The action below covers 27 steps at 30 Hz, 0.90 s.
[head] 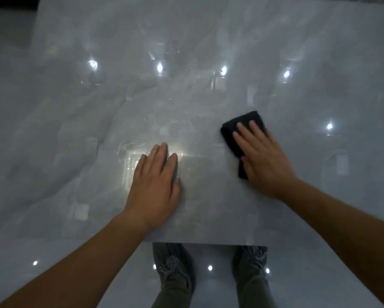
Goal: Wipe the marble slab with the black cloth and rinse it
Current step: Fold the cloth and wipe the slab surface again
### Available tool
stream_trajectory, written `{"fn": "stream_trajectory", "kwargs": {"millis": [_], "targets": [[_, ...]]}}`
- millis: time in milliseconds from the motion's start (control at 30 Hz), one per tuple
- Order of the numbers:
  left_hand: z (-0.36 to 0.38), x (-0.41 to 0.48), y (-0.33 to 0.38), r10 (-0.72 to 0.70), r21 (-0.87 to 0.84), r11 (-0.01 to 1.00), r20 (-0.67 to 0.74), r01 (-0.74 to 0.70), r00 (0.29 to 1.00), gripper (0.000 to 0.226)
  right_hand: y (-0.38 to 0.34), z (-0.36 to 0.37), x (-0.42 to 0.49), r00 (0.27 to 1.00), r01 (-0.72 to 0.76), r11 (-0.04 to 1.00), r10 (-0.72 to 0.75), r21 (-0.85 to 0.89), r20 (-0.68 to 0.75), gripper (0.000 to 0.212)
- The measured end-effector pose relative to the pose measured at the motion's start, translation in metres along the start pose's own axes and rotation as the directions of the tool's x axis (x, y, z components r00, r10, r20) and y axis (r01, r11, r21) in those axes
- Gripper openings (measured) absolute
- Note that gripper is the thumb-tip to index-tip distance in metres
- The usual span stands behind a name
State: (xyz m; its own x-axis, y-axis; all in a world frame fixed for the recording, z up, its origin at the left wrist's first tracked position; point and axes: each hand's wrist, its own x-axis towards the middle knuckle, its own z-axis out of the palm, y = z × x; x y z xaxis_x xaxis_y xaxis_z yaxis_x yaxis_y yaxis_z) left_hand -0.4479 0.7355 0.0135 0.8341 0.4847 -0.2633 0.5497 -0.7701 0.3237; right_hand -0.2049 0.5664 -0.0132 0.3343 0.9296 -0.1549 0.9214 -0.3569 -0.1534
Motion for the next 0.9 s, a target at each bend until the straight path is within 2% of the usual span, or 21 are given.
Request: {"fn": "stream_trajectory", "kwargs": {"millis": [33,100,133,167,200,267,333,400,433,500,533,600,633,667,700,767,800,900], "targets": [[0.0,-0.001,-0.001,0.012,0.007,1.0,0.005,-0.012,1.0,0.059,0.012,-0.003,0.012,0.987,-0.158,0.987,0.159,0.02,-0.036,0.063],[0.0,-0.004,-0.002,0.025,0.006,1.0,0.001,-0.025,1.0,0.059,0.008,-0.008,0.037,0.897,-0.428,0.9,0.435,0.088,-0.078,0.066],[0.001,-0.005,-0.001,0.031,0.001,1.0,-0.004,-0.031,1.0,0.059,-0.009,-0.007,0.046,0.856,-0.501,0.86,0.509,0.1,-0.092,0.067],[0.003,-0.007,0.001,0.035,-0.002,0.999,-0.008,-0.035,0.999,0.059,-0.031,-0.005,0.048,0.848,-0.511,0.854,0.52,0.098,-0.104,0.069],[0.004,-0.009,0.003,0.037,-0.002,0.999,-0.01,-0.037,0.999,0.059,-0.056,0.001,0.042,0.883,-0.45,0.889,0.457,0.088,-0.105,0.071],[0.008,-0.013,0.01,0.032,0.001,0.999,-0.009,-0.032,0.999,0.061,-0.099,0.015,0.007,0.981,-0.178,0.983,0.18,0.039,-0.076,0.07],[0.014,-0.016,0.015,0.023,0.012,1.0,0.012,-0.023,1.0,0.063,-0.105,0.021,-0.033,0.999,0.042,0.999,-0.042,0.0,-0.017,0.066],[0.02,-0.019,0.017,0.015,0.021,1.0,0.014,-0.016,1.0,0.062,-0.071,0.019,-0.06,0.996,0.093,0.995,-0.093,-0.03,0.013,0.063],[0.02,-0.018,0.017,0.014,0.017,1.0,0.003,-0.014,1.0,0.06,-0.048,0.018,-0.07,0.998,0.057,0.998,-0.056,-0.039,0.003,0.063],[0.022,-0.017,0.015,0.017,0.002,1.0,-0.025,-0.017,1.0,0.058,0.003,0.014,-0.092,0.989,-0.14,0.99,0.139,-0.012,-0.052,0.063],[0.023,-0.017,0.014,0.021,0.004,1.0,-0.034,-0.02,0.999,0.058,0.021,0.01,-0.1,0.955,-0.289,0.957,0.29,0.031,-0.062,0.063],[0.025,-0.019,0.014,0.033,0.017,0.999,-0.04,-0.032,0.999,0.059,0.023,0.008,-0.101,0.826,-0.553,0.829,0.558,0.084,-0.076,0.064],[0.025,-0.02,0.015,0.031,0.017,0.999,-0.038,-0.031,0.999,0.06,0.006,0.011,-0.095,0.774,-0.618,0.78,0.626,0.097,-0.094,0.066],[0.025,-0.02,0.017,0.023,0.015,1.0,-0.034,-0.022,0.999,0.061,-0.017,0.013,-0.089,0.765,-0.626,0.773,0.634,0.103,-0.114,0.068],[0.025,-0.02,0.02,0.007,0.013,1.0,-0.031,-0.007,0.999,0.063,-0.044,0.016,-0.086,0.805,-0.569,0.816,0.579,0.107,-0.129,0.07],[0.023,-0.02,0.022,-0.025,0.02,0.999,-0.027,0.026,0.999,0.067,-0.093,0.027,-0.092,0.944,-0.306,0.949,0.313,0.08,-0.105,0.07],[0.023,-0.022,0.025,-0.035,0.035,0.999,-0.028,0.036,0.999,0.067,-0.105,0.029,-0.101,0.98,-0.181,0.981,0.187,0.073,-0.072,0.068],[0.027,-0.036,0.046,-0.02,0.059,0.998,-0.039,0.022,0.999,0.064,-0.084,0.027,-0.126,0.999,-0.001,0.998,0.004,0.063,-0.048,0.064]]}}
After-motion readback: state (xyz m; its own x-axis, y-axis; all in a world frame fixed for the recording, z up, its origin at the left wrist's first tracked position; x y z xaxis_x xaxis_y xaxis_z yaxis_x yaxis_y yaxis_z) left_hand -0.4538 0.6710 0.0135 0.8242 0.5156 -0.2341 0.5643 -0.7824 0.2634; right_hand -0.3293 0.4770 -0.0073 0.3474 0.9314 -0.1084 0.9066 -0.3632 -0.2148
